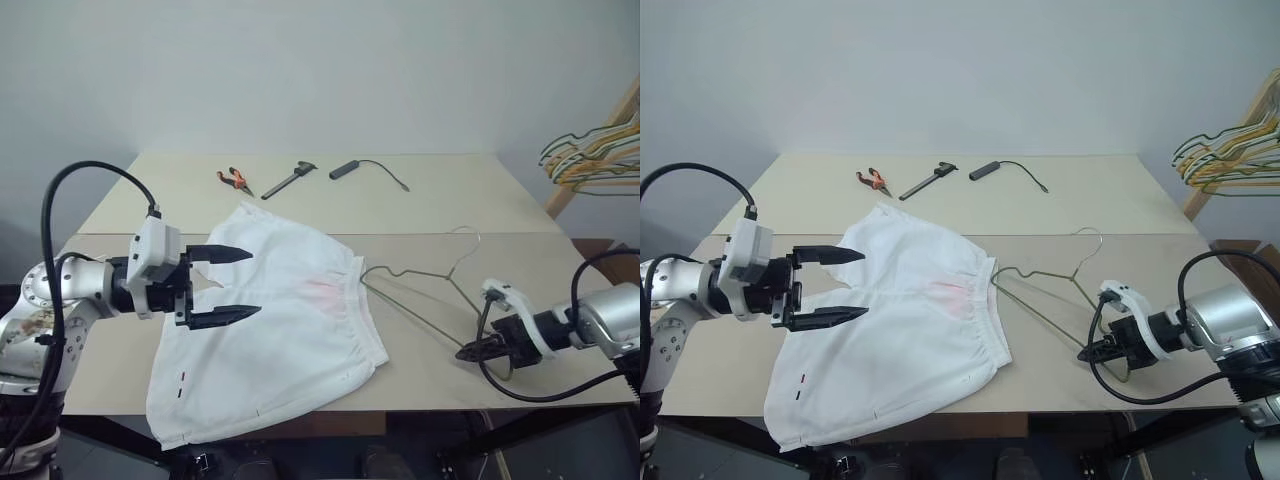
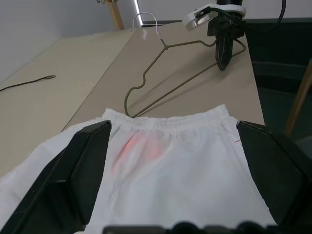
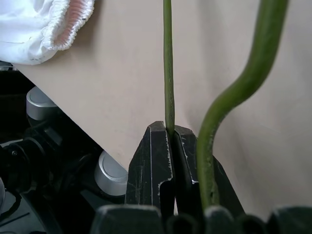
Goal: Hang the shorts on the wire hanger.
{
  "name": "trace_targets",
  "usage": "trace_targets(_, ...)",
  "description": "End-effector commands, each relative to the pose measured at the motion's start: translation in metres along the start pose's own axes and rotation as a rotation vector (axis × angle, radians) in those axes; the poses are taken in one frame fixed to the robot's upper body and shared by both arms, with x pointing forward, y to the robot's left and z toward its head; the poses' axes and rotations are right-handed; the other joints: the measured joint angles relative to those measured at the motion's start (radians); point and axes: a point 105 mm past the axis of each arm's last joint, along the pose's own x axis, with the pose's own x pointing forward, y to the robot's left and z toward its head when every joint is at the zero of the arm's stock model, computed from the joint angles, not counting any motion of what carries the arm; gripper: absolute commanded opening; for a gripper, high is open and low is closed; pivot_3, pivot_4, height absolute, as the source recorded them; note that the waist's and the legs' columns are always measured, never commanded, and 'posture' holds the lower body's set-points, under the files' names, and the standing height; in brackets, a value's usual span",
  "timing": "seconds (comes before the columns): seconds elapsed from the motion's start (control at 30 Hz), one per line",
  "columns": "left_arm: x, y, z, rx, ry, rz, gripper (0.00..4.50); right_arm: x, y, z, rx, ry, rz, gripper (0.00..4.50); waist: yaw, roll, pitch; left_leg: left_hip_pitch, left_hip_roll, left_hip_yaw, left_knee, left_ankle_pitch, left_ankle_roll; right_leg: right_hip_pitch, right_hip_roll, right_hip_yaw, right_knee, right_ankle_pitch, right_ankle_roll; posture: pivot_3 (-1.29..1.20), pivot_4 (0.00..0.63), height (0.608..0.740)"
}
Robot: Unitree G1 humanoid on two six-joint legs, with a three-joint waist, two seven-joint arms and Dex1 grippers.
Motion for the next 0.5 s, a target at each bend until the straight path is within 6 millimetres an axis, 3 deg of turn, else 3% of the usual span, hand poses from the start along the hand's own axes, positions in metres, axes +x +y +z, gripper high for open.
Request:
trace_targets(0.03, -0.003, 0.0, 0.011, 0.061, -0.004, 0.012, 4.48, -0.004, 0.009, 0.012, -0.058, -0.018, 0.025, 0.0, 0.003, 0.0, 0.0, 0.0, 0.0, 0.0, 0.0, 0.0, 0.0, 0.0, 0.0, 0.0, 0.0, 0.0, 0.0, 0.04, 0.0, 0.74)
trace_targets(0.5, -0.004, 0.001, 0.011, 0.057, -0.008, 0.031, 4.48, 0.016, 0.012, 0.033, 0.014, -0.019, 0.105, 0.0, 0.022, 0.0, 0.0, -0.001, 0.0, 0.0, -0.001, 0.0, 0.0, -0.001, 0.0, 0.0, 0.0, 0.0, 0.0, 0.05, 0.0, 0.74)
